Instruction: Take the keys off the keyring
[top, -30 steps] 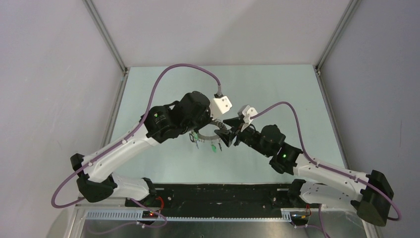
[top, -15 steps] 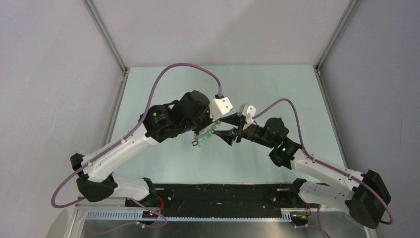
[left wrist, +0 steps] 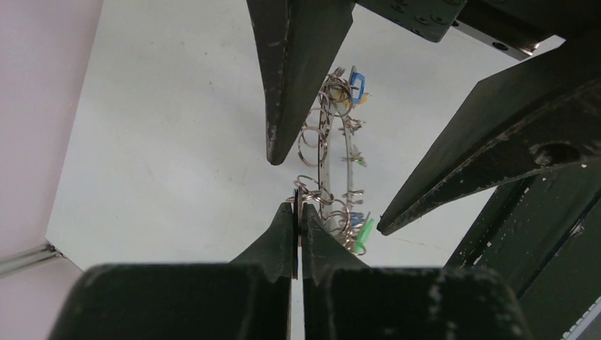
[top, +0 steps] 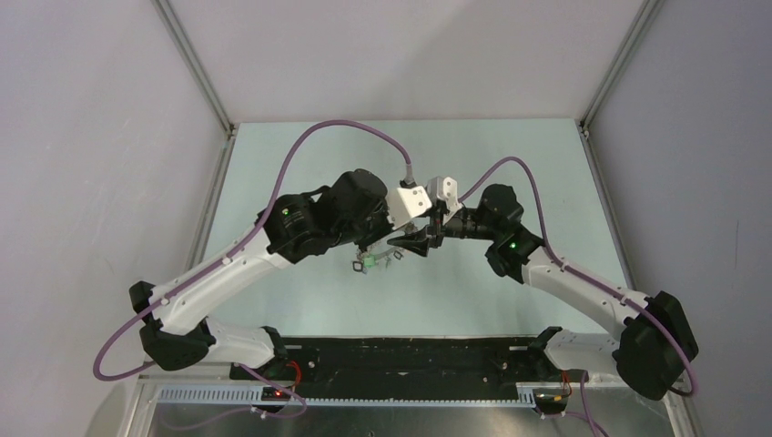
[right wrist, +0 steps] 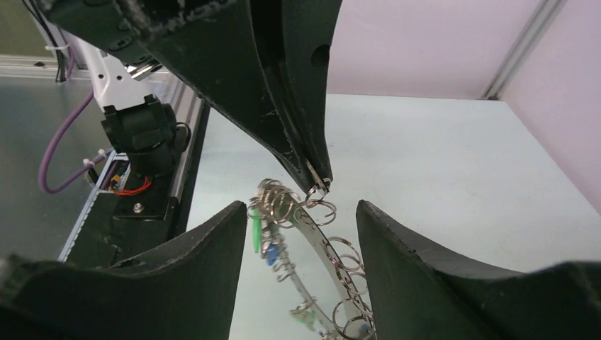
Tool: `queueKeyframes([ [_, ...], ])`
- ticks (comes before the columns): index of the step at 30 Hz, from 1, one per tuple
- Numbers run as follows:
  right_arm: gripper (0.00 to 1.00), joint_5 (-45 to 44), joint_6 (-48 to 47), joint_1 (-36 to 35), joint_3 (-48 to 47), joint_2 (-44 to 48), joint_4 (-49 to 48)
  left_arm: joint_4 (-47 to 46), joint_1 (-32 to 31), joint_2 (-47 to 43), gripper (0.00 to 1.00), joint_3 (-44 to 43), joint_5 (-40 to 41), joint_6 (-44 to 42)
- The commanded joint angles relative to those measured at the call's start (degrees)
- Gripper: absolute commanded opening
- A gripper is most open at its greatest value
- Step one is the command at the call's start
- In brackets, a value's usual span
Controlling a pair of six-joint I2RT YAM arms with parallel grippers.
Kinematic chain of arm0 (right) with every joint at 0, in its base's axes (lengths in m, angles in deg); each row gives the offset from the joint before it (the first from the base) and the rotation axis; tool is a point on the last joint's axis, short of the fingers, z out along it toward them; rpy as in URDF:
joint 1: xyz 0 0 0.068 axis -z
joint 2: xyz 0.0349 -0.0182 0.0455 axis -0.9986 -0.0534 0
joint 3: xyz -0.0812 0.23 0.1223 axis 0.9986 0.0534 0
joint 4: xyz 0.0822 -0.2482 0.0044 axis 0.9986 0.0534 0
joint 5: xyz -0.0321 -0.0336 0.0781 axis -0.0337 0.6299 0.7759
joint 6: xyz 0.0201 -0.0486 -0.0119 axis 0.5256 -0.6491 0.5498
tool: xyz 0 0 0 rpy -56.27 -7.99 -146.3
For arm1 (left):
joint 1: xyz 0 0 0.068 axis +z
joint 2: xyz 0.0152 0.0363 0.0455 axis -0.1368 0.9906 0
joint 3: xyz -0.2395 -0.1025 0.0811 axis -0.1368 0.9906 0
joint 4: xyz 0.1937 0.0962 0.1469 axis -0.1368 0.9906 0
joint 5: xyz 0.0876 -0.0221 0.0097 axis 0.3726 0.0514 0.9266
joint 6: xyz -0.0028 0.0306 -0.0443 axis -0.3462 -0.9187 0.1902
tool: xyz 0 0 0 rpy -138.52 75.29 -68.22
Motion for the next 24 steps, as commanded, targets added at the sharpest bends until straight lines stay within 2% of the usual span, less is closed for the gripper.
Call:
queueKeyframes([
  [1, 0.61, 4.6, 0.1, 0.1, -3.1, -1.9, -0.6, -1.8, -0.4, -2.0, 0.00, -2.0, -0.8, -1.0],
  [10, 0.52, 1.2, 2.7, -0.9, -4.3, -3.5, 0.7, -1.8, -0.4, -1.6, 0.00, -3.4, -0.6, 0.2],
  [16, 0.39, -1.9, 3.2, -1.9, -4.3, -3.2, 0.4, -1.7, -0.4, -1.1, 0.00, -4.2, -0.6, 0.9],
  [24, 0.38, -2.7, 1.8, -1.9, -4.2, -1.7, 3.5, -1.7, -0.4, -1.2, 0.00, -4.3, -0.6, 1.0],
])
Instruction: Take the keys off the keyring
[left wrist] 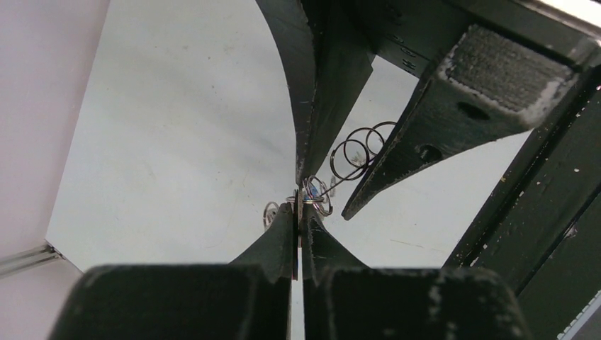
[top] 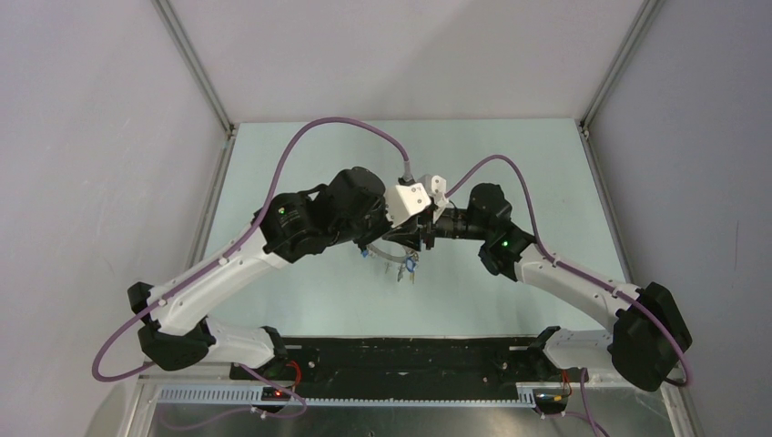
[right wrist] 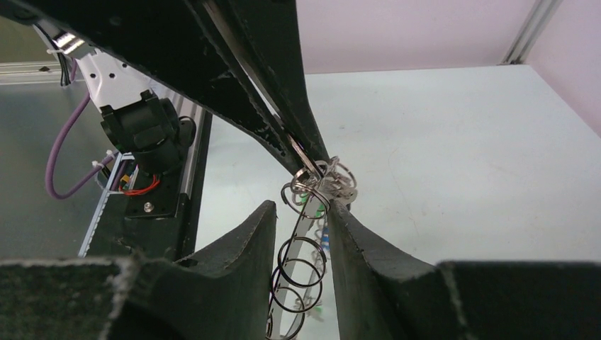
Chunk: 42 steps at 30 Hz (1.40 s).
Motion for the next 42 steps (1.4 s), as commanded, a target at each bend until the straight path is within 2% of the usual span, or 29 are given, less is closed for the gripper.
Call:
queueKeyframes([
  [1, 0.38, -0.2, -0.6, 0.2, -2.5, 2.1, 1.7, -2.4, -0.4, -1.2, 0.00, -2.6, -0.4, 0.5],
  [7, 0.36, 0.8, -1.2, 0.5, -2.6, 3.4, 3.0, -2.4, -0.4, -0.9, 0.00, -2.4, -0.4, 0.3],
  [11, 0.23, 1.5, -1.1, 0.5, -2.6, 3.8, 2.6, -2.4, -0.4, -0.9, 0.00, -2.5, -0.8, 0.2],
  [14, 0.22, 2.2, -1.2, 0.5, -2.5, 4.1, 2.5, -2.4, -0.5, -1.1, 0.00, -2.3, -1.0, -0.3],
  [19, 0.11, 2.6, -1.3, 0.5, -2.5, 4.5, 2.3, -2.5, -0.5, -1.4, 0.00, -2.0, -1.2, -0.6],
  [23, 0.10, 2.6, -1.3, 0.6, -2.6, 5.2, 2.6, -2.4, -0.6, -1.4, 0.00, -1.6, -1.3, -1.0],
  [27, 0.00, 2.1, -1.8, 0.8, -2.5, 6.1, 3.7, -2.5, -0.6, -1.6, 0.00, -1.0, -1.2, -1.6],
  [42, 0.00, 2.3, -4.0, 0.2, -5.6, 6.2, 7.9, -2.5, -0.9, -0.7, 0.00, -0.3, -2.7, -3.1],
])
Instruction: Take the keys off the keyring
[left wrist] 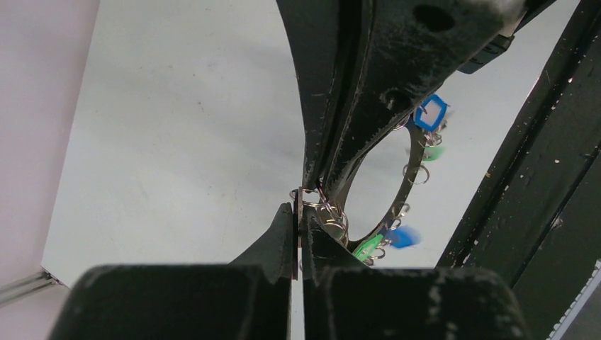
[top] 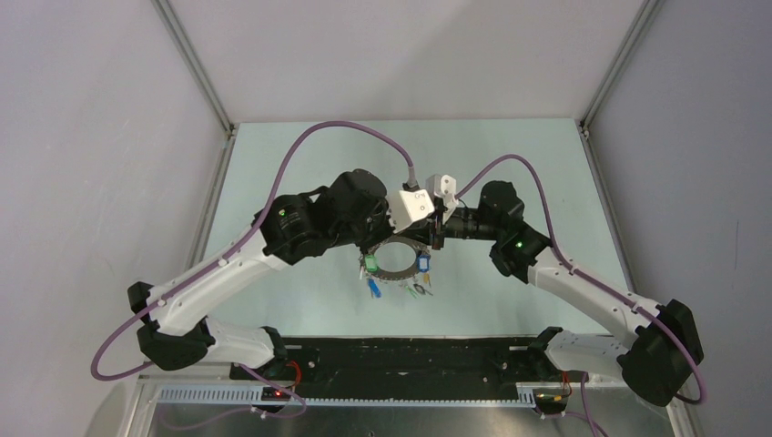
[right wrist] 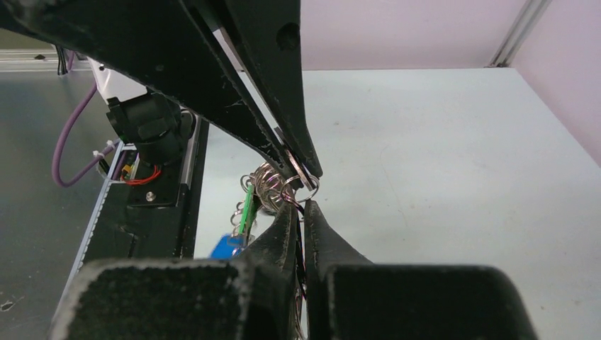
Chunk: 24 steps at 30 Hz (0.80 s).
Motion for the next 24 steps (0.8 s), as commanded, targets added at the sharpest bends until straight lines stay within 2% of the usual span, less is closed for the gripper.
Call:
queueKeyframes([
  [1, 0.01, 1.7, -1.1, -1.0, -4.5, 1.0, -0.1, -2.3, -0.2, -0.5, 0.00, -0.4, 0.2, -1.5],
  [8, 0.07, 0.8, -3.0, -1.3, -4.6, 3.6, 3.1, -2.3, -0.2, 0.5, 0.00, 0.1, 1.5, -1.1],
  [10, 0.19, 0.8, -3.8, -1.3, -4.6, 4.6, 4.3, -2.4, -0.2, 0.9, 0.00, 0.1, 1.9, -0.8],
  [11, 0.35, 0.6, -4.0, -1.3, -4.6, 4.9, 5.1, -2.3, -0.2, 1.1, 0.00, 0.1, 2.3, -0.7],
  [13, 0.51, 0.1, -4.7, -1.3, -4.5, 5.9, 6.8, -2.4, -0.1, 1.4, 0.00, -0.1, 2.6, -0.3],
  [15, 0.58, -0.2, -5.4, -1.1, -4.6, 6.8, 8.6, -2.3, 0.0, 1.4, 0.00, -0.3, 2.6, -0.2],
  [21, 0.64, -1.3, -5.2, -0.5, -4.6, 7.1, 11.6, -2.4, -0.1, 1.2, 0.00, -1.1, 2.4, -0.1],
  [24, 0.58, -2.7, -4.4, -0.6, -4.5, 6.3, 11.4, -2.4, 0.0, 1.3, 0.00, -1.3, 2.2, -0.3],
])
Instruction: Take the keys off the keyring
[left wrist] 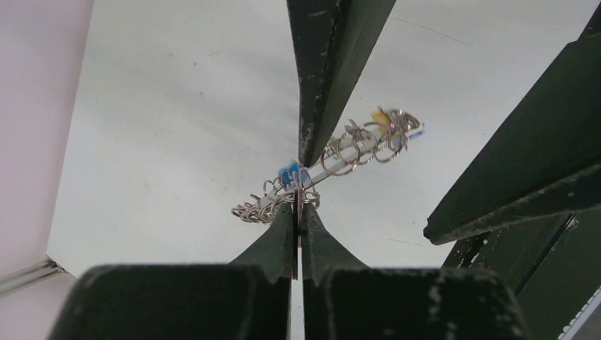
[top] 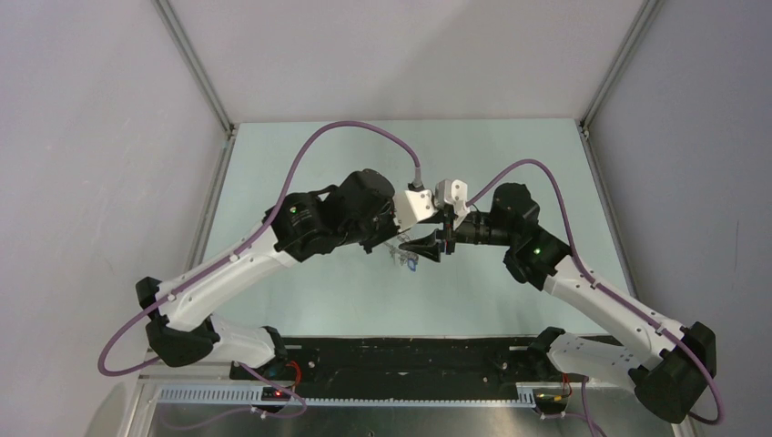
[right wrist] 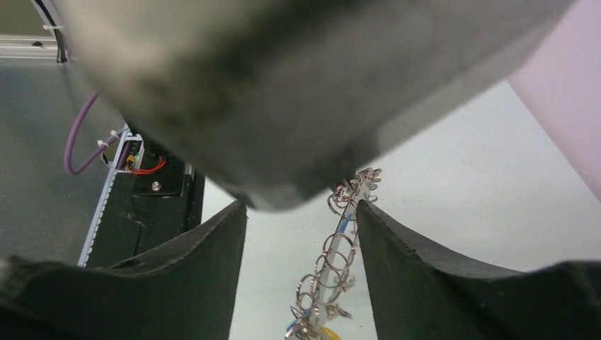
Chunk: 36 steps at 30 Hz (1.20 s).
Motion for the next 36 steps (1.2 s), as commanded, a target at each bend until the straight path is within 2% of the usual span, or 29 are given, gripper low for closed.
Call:
queueKeyframes([
  [1, 0.50, -2.1, 0.1, -0.1, -2.3, -0.7, 0.5, -2.4, 0.0, -0.7, 0.00, -1.3, 0.8, -0.4],
  [2, 0.43, -2.5, 0.2, 0.0, -2.3, -0.9, 0.3, -2.4, 0.1, -0.7, 0.00, -1.3, 0.7, -0.5],
  [4, 0.34, -3.8, 0.7, 0.4, -2.3, -1.5, -0.6, -2.4, 0.0, -0.9, 0.00, -1.2, 0.7, -0.7],
  [12, 0.20, -4.5, 1.6, 1.9, -2.3, -3.7, -4.6, -2.4, 0.0, -1.5, 0.00, -0.6, 0.5, -1.8],
  [15, 0.19, -3.5, 2.0, 1.9, -2.3, -4.6, -5.0, -2.4, 0.0, -1.7, 0.00, -0.7, 0.6, -1.8],
  [26, 0.27, 1.2, 3.9, 1.9, -2.3, -7.1, -6.1, -2.6, 0.0, -2.0, 0.00, -1.0, 1.0, -2.0],
  [36, 0.27, 1.5, 4.7, 2.6, -2.1, -7.9, -3.9, -2.9, 0.0, -2.4, 0.00, -0.8, 1.9, -2.1],
])
